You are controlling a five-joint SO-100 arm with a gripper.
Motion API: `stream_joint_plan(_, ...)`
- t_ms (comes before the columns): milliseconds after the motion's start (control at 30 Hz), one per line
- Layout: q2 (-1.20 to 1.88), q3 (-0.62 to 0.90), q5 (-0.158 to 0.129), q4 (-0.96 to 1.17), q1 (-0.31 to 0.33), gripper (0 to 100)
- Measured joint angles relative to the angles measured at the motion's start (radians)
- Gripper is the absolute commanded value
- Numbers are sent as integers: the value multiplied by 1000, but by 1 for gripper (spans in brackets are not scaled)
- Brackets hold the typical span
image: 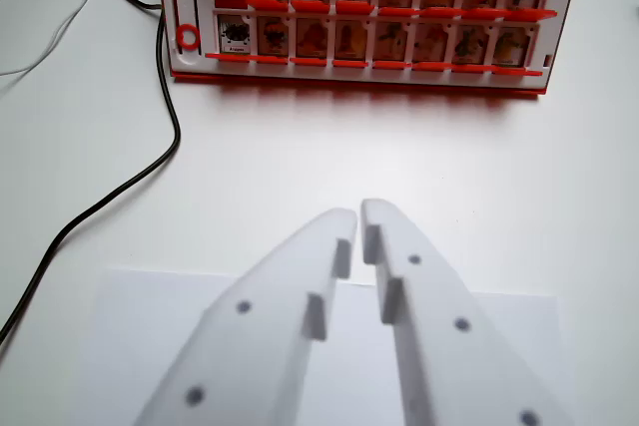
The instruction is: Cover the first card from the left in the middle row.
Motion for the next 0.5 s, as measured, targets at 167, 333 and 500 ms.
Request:
stream_joint_plan(167,14,-57,17,69,0,0)
stream_joint_plan(333,14,-67,17,63,0,0)
stream_joint_plan(500,14,-67,17,60,0,0)
